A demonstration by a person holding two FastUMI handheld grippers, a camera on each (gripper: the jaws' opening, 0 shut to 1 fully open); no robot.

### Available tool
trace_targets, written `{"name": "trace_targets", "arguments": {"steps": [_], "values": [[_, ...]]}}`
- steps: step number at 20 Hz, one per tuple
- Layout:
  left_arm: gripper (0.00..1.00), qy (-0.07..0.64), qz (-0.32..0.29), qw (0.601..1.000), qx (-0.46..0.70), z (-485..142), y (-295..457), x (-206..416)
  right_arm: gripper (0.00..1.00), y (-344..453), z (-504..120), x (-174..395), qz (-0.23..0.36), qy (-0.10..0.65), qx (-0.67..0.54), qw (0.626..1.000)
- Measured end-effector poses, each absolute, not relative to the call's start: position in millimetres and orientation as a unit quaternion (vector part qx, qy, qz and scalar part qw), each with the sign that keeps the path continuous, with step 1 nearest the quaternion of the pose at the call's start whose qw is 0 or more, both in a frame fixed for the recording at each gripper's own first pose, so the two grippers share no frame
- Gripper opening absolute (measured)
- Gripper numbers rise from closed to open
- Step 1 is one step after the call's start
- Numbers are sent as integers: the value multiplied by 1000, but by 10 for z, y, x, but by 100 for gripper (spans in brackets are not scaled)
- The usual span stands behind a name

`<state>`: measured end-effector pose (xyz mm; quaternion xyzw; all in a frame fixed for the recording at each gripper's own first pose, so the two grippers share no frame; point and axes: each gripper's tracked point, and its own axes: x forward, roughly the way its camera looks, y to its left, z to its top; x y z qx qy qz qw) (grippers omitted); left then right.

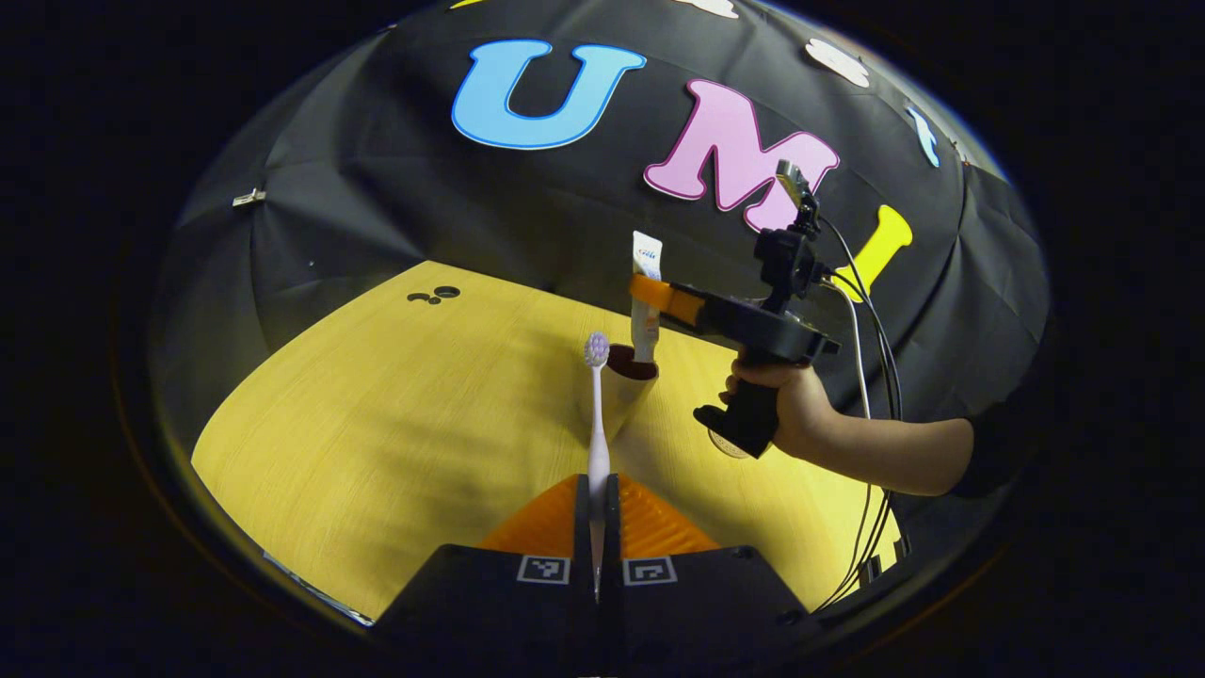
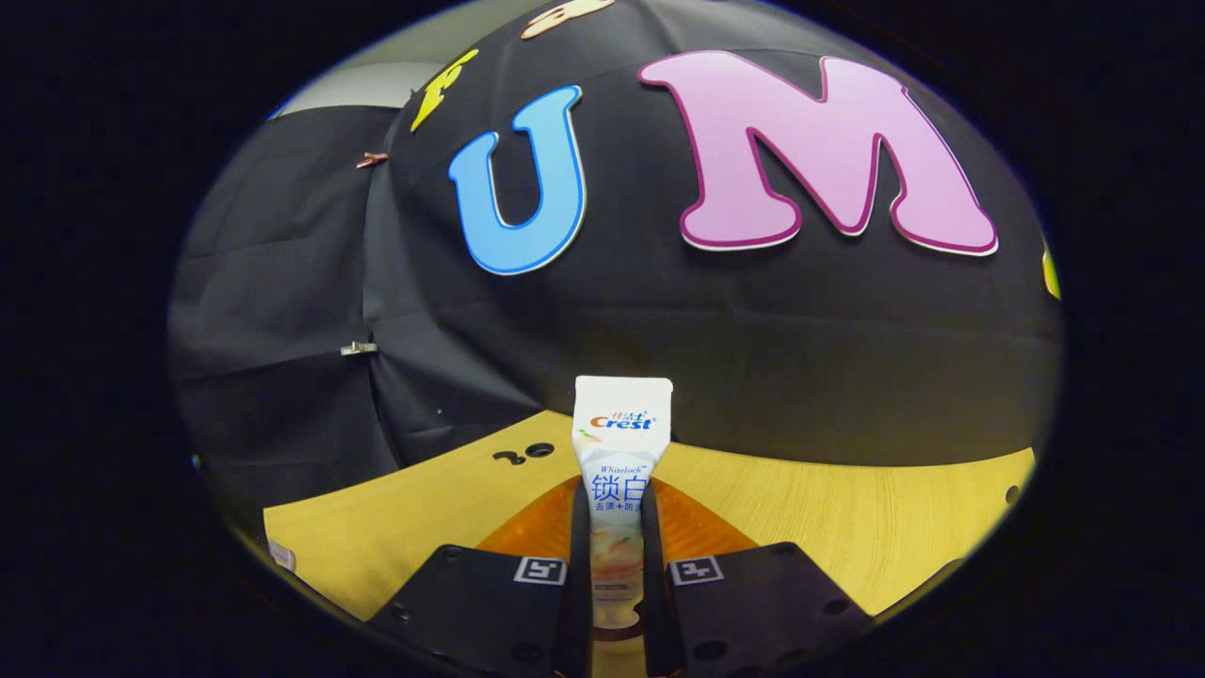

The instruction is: Put the toothbrush and toothpaste on the desktop into the cup, then pick up the cup and place it on the coaster on the desktop.

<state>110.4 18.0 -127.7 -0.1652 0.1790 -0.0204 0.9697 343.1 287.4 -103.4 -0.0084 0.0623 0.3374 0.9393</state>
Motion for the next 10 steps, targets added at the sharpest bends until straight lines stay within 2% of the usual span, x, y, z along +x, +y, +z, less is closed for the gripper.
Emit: {"name": "trace_targets", "arguments": {"steps": [5, 6, 7, 9, 10], "values": [[6, 187, -10, 968, -167, -1336, 151, 1096, 32, 2812, -1479, 3385, 342, 123, -4, 932], [6, 188, -9, 968, -166, -1334, 139, 1088, 41, 2726, -1497, 3322, 340, 130, 0, 931], [6, 187, -8, 969, -164, -1331, 123, 1100, 35, 2693, -1497, 3314, 341, 132, 8, 931], [6, 183, -6, 969, -163, -1315, 76, 1106, 65, 2605, -1485, 3266, 341, 138, 18, 930], [6, 180, -7, 970, -166, -1294, 41, 1123, 86, 2560, -1437, 3244, 342, 137, 21, 929]]}}
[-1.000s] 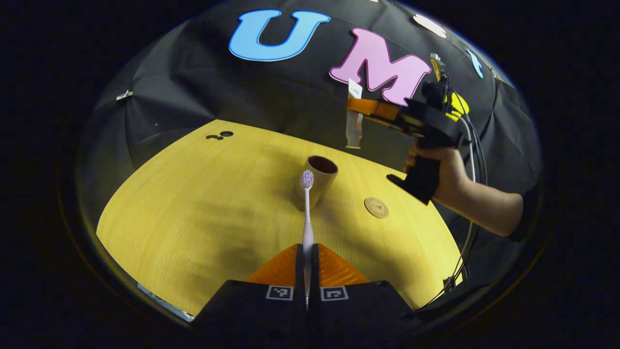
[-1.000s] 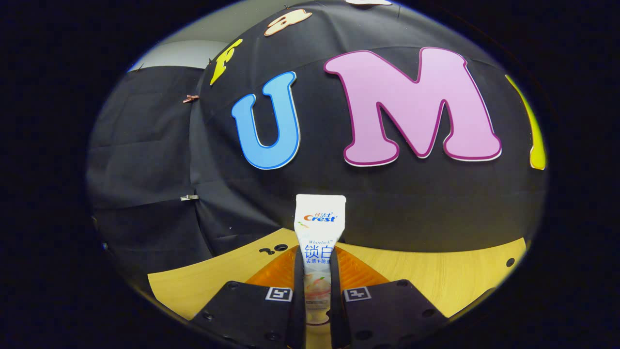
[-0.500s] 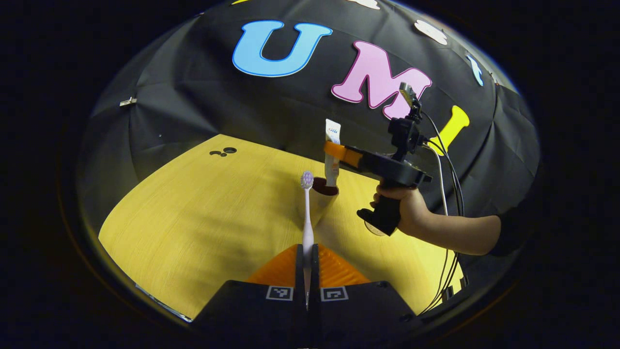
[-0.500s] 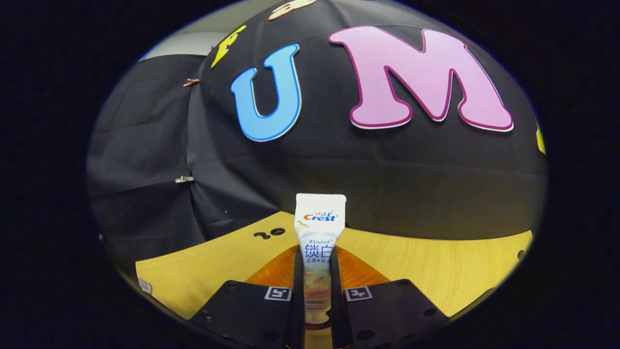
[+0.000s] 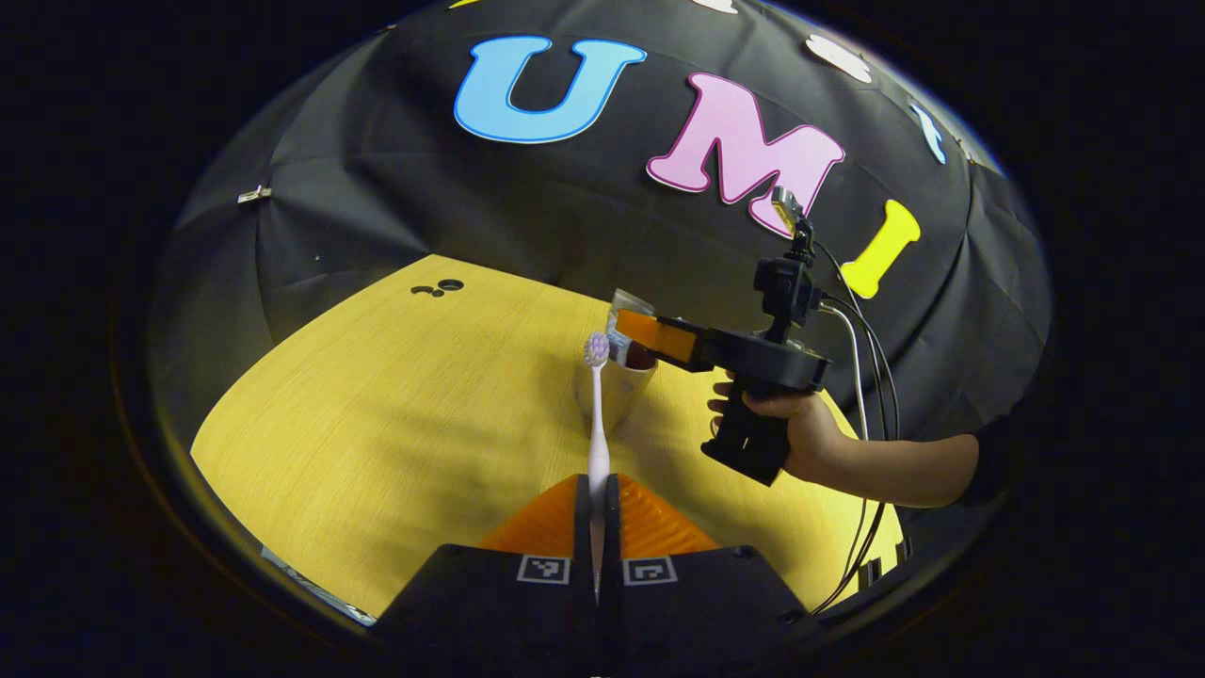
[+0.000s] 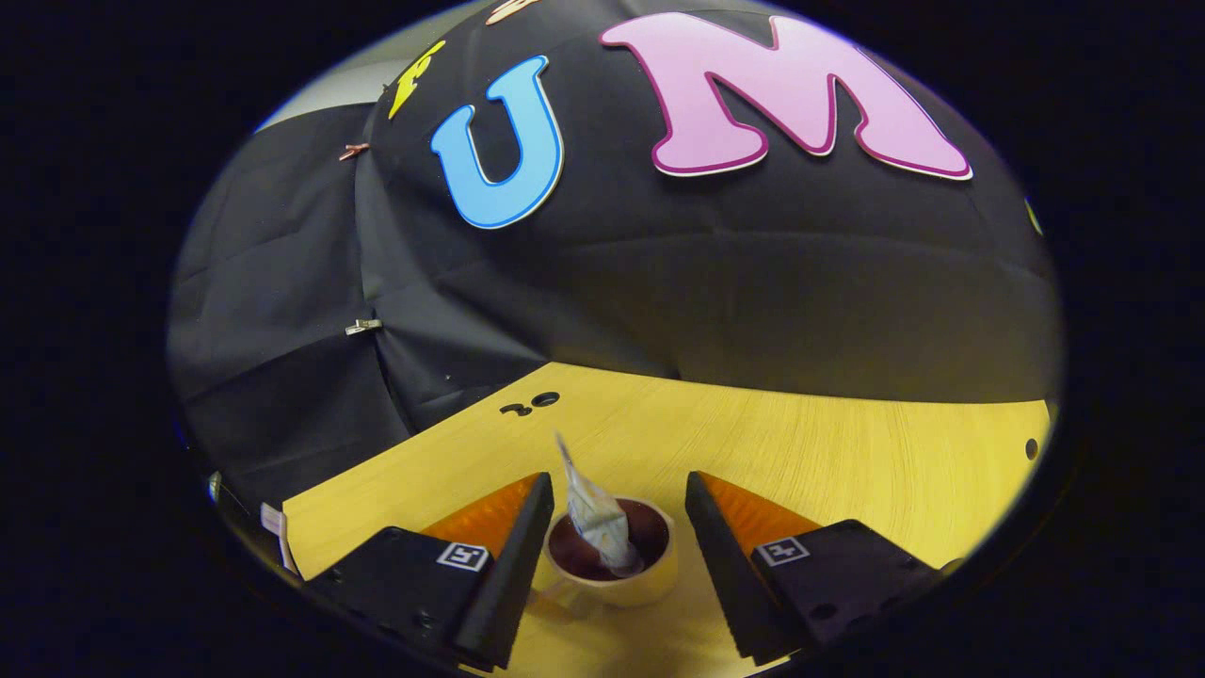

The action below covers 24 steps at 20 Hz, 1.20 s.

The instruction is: Put the toothbrush and toothpaste on the desktop into the cup, then pick up the cup and place it on the coaster on the desktop.

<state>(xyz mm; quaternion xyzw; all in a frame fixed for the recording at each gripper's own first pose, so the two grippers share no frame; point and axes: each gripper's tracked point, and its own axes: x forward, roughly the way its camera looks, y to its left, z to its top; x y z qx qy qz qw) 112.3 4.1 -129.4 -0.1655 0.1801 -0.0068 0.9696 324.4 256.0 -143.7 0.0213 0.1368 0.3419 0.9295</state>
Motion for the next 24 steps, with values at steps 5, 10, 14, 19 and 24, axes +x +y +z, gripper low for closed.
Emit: {"name": "trace_targets", "arguments": {"steps": [5, 10, 14, 19, 24], "values": [[6, 156, -15, 975, -159, -1141, -140, 1320, 98, 2113, -1091, 3221, 320, 102, 14, 942], [6, 108, -29, 981, -156, -816, -249, 1643, 98, 1407, -864, 3226, 272, 89, 26, 958], [6, 56, -38, 985, -161, -497, -216, 2009, 98, 850, -943, 3291, 228, 106, 25, 968], [6, 17, -24, 986, -166, -278, -4, 2523, 98, 288, -970, 3314, 183, 111, 31, 976], [6, -15, -6, 985, -174, -276, 186, 3000, 98, -162, -1002, 3349, 145, 114, 30, 982]]}}
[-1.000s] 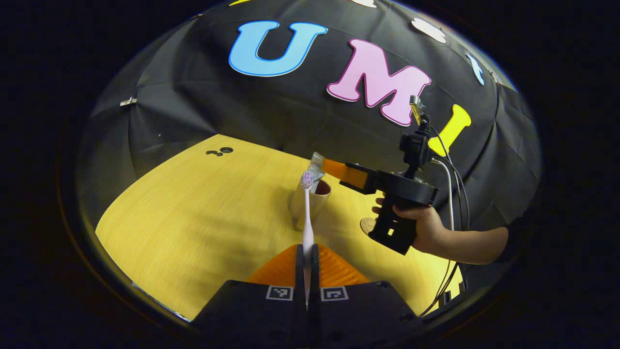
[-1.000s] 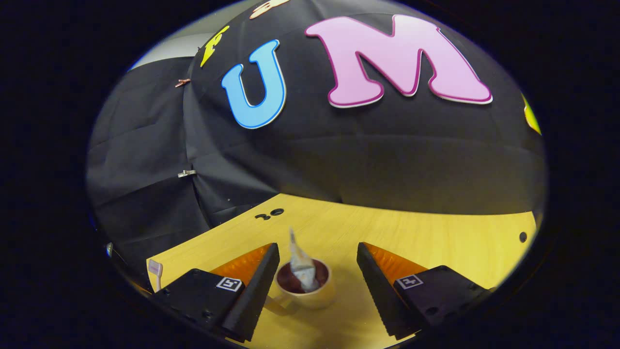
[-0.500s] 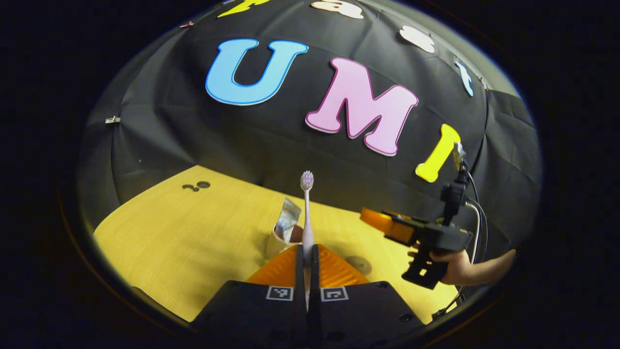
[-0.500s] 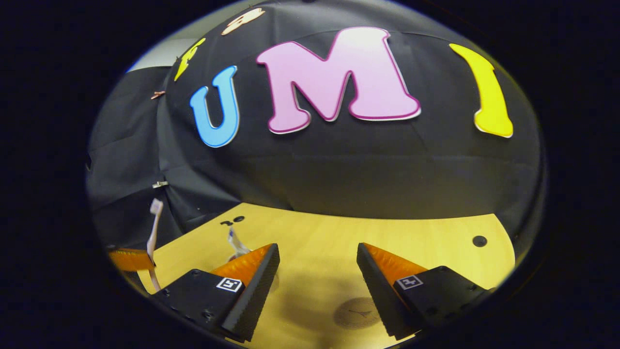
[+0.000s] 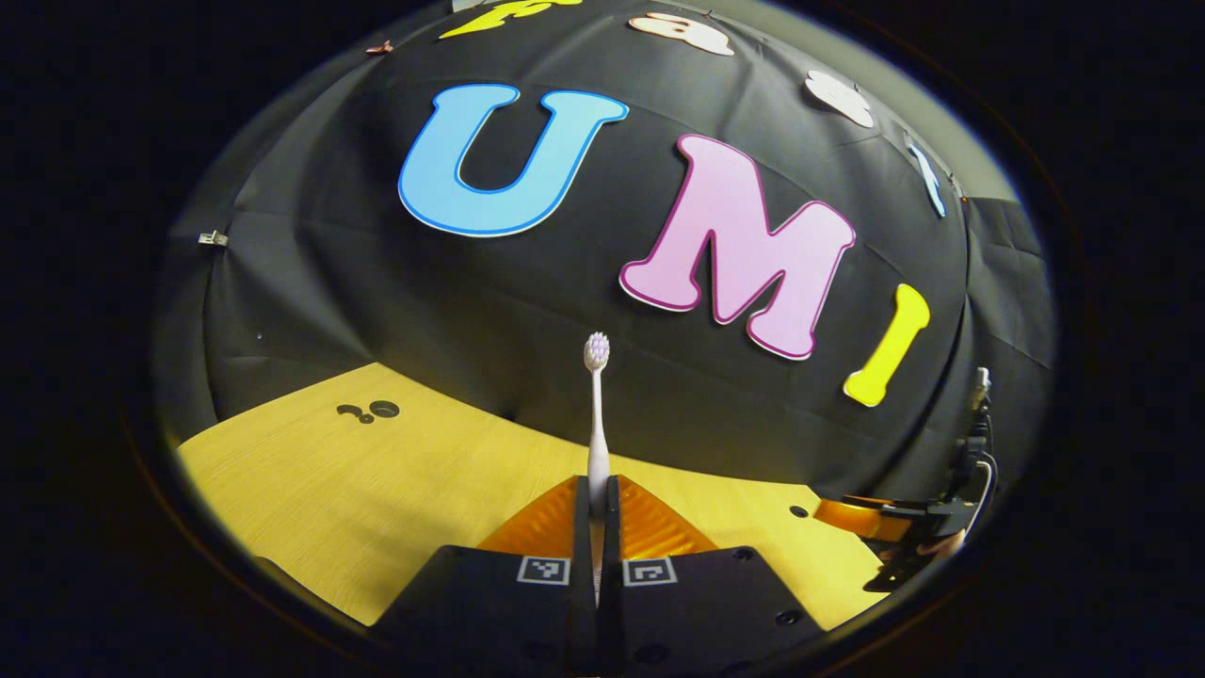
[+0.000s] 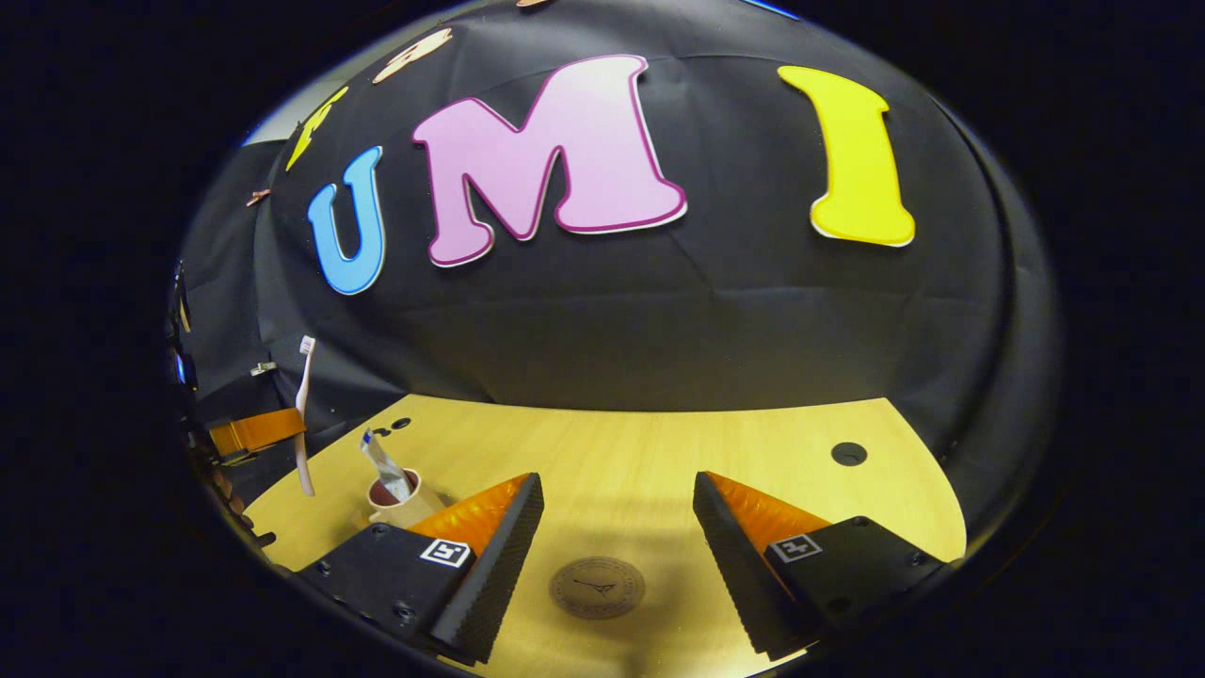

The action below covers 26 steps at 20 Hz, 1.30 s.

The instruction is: Put the toothbrush and toothpaste on the desktop into the cup, then pick up the cup and place it on the coaster on the desktop.

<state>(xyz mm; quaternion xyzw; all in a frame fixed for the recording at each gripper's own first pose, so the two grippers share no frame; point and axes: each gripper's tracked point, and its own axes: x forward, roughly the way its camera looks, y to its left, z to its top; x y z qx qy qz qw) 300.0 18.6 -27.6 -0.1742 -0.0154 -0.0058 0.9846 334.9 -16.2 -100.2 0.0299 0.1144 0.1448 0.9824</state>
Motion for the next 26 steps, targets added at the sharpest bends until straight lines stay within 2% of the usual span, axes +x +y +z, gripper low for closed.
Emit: {"name": "trace_targets", "arguments": {"steps": [7, 12, 15, 16, 17, 18, 21, 26], "values": [[6, -47, 19, 982, -184, -528, 293, 3562, 98, -735, -1094, 3342, 92, 125, 34, 987], [6, -49, 27, 984, -167, -755, 252, 3633, 98, -998, -1062, 3264, 73, 125, 31, 989], [11, -30, 21, 985, -171, -909, 192, 3627, 98, -1098, -1101, 3223, 62, 129, 27, 989], [15, -23, 19, 985, -172, -936, 182, 3587, 98, -1114, -1094, 3208, 60, 129, 29, 989], [25, -15, 21, 985, -169, -972, 191, 3547, 98, -1142, -1085, 3192, 57, 128, 30, 990], [23, -7, 18, 986, -163, -987, 190, 3477, 98, -1159, -1067, 3175, 55, 126, 31, 990], [84, 21, 3, 989, -145, -1016, 154, 3308, 98, -1204, -1030, 3125, 52, 123, 34, 990], [92, 51, 3, 993, -104, -989, 216, 3048, 98, -1299, -1035, 2984, 46, 126, 37, 990]]}}
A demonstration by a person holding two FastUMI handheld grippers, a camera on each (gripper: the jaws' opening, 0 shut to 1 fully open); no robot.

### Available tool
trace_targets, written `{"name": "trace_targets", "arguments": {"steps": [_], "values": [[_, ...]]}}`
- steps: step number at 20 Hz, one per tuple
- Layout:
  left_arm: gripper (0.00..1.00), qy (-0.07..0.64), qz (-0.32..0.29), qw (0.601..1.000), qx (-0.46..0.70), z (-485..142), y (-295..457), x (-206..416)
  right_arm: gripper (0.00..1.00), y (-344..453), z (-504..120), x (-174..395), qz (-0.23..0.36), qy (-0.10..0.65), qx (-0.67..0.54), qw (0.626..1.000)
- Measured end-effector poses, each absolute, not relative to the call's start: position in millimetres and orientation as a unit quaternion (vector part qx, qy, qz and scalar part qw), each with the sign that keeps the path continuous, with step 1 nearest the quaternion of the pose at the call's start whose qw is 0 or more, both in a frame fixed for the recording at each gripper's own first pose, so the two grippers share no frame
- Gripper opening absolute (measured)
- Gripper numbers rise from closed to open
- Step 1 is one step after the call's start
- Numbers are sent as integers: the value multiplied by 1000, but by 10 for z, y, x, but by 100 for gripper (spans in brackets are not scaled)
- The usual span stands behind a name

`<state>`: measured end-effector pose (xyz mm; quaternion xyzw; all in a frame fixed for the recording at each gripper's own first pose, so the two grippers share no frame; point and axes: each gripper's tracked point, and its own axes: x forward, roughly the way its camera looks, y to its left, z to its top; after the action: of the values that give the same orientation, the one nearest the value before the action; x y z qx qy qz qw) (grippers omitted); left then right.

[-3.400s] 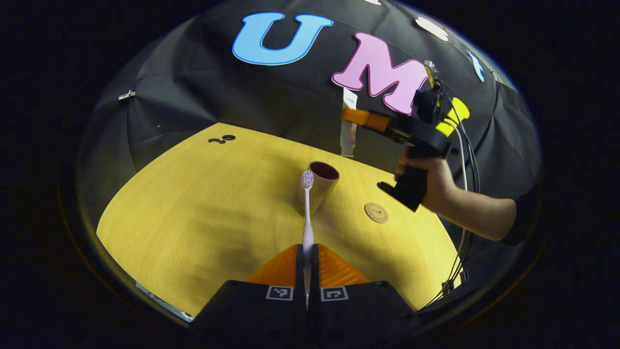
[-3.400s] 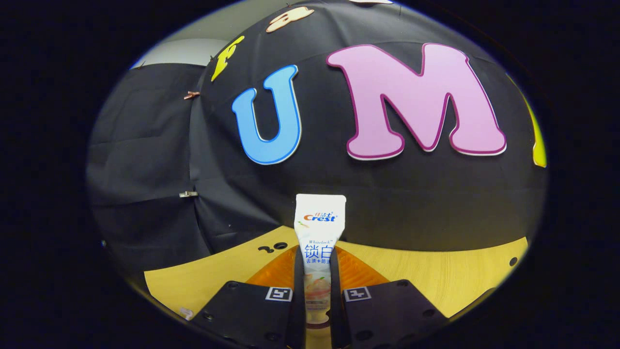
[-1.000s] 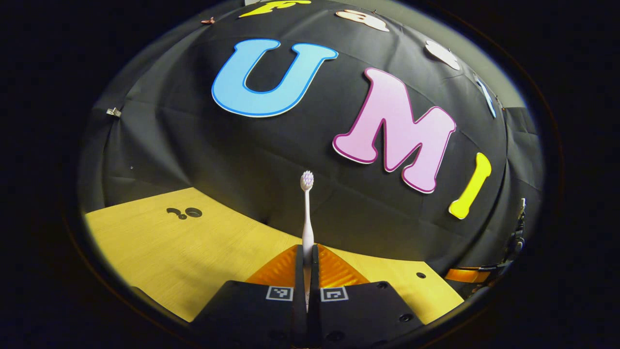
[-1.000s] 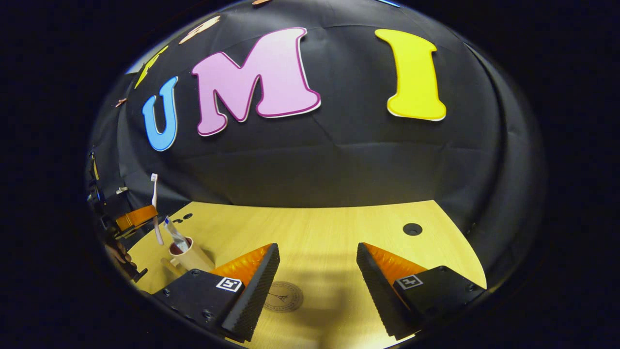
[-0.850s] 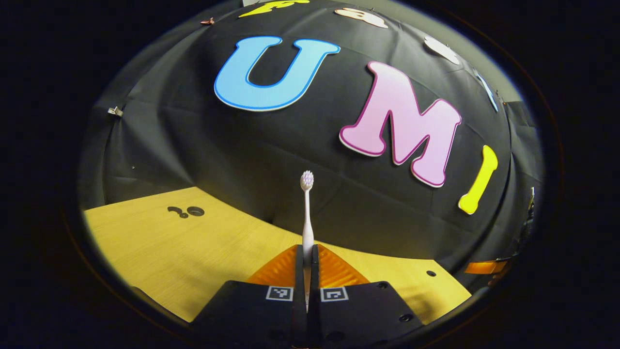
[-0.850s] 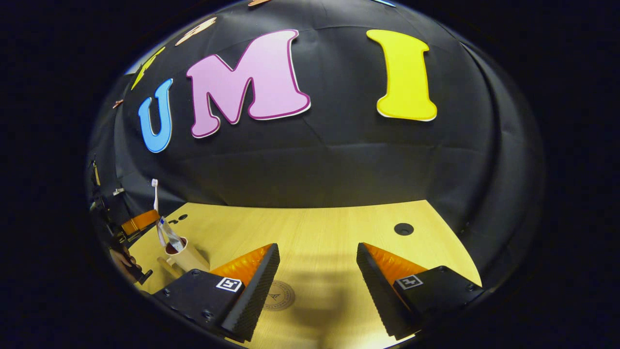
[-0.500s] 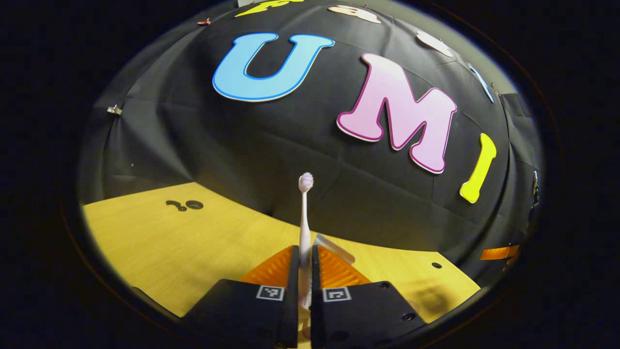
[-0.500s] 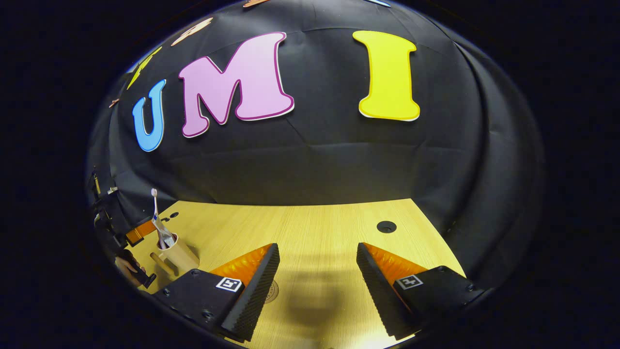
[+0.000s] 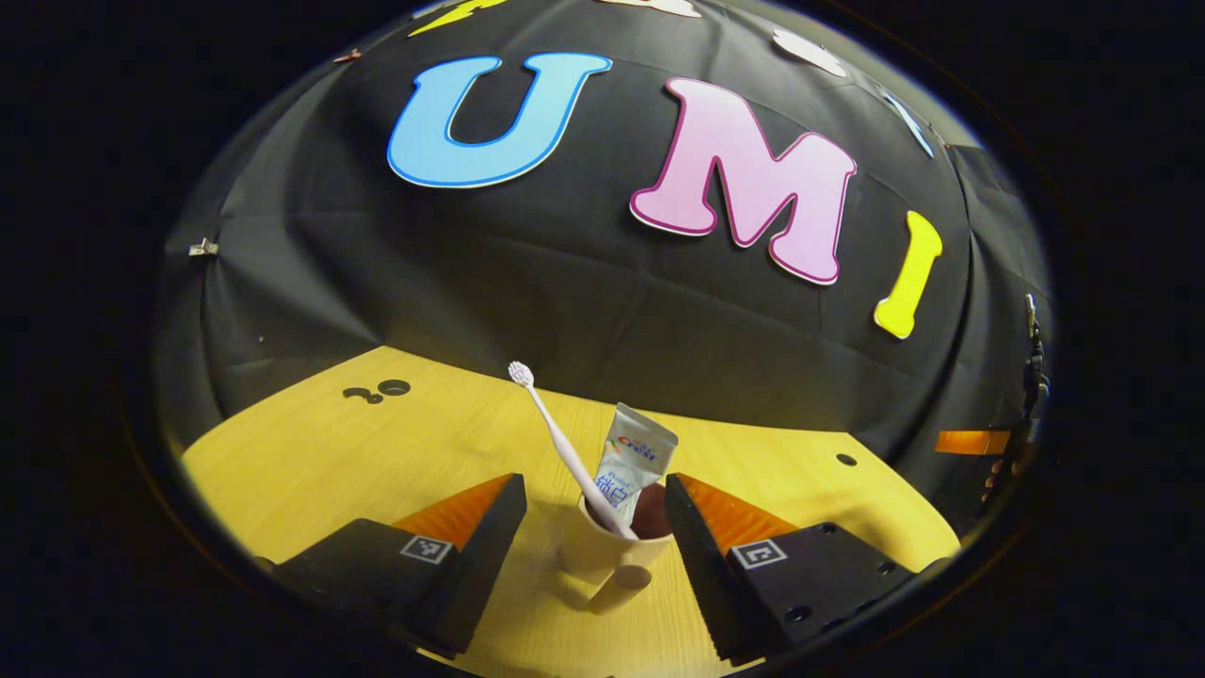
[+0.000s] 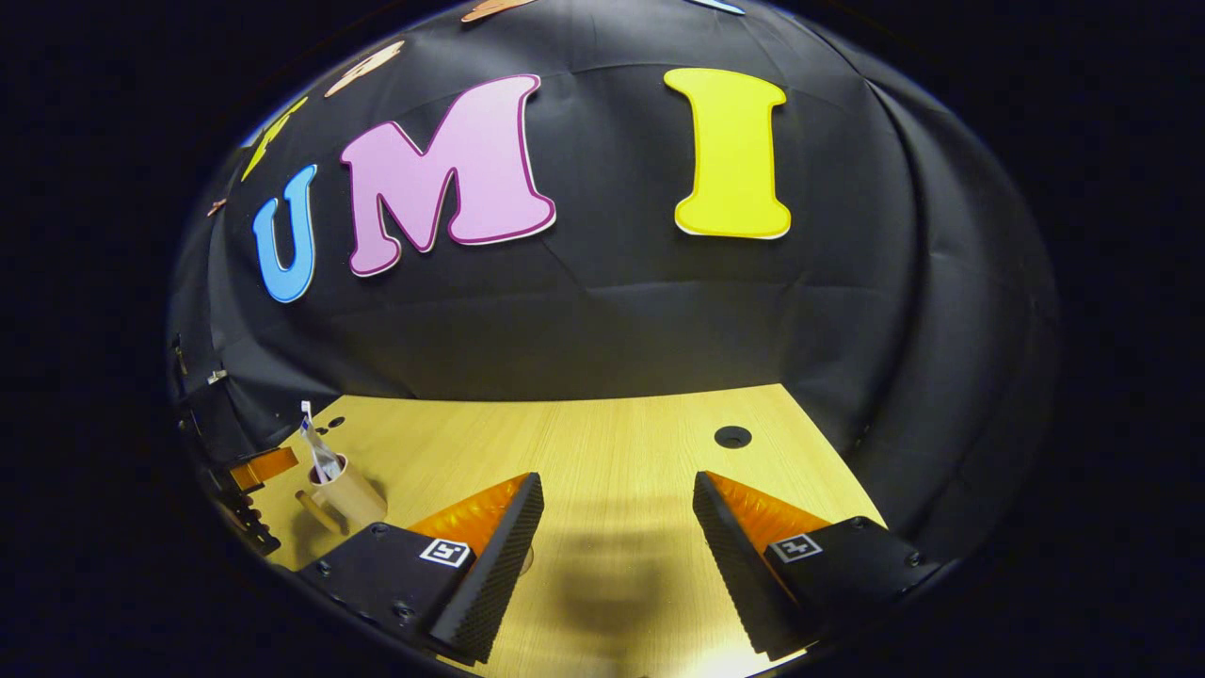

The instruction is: Put the toothbrush and toothpaste on the desktop into the cup, then pick up the cup and place it on the coaster on the desktop.

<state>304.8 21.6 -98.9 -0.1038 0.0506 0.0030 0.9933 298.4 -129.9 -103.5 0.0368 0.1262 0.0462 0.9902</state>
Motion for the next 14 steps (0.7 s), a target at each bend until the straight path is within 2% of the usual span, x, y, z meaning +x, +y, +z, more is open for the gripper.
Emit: {"name": "trace_targets", "arguments": {"steps": [8, 14], "values": [[98, 176, -42, 979, -90, -1118, 84, 2860, 98, -1561, -973, 2740, 30, 123, 47, 991], [98, 323, -85, 941, -60, -1543, -57, 2998, 98, -1740, -1118, 2676, 24, 137, 59, 989]]}}
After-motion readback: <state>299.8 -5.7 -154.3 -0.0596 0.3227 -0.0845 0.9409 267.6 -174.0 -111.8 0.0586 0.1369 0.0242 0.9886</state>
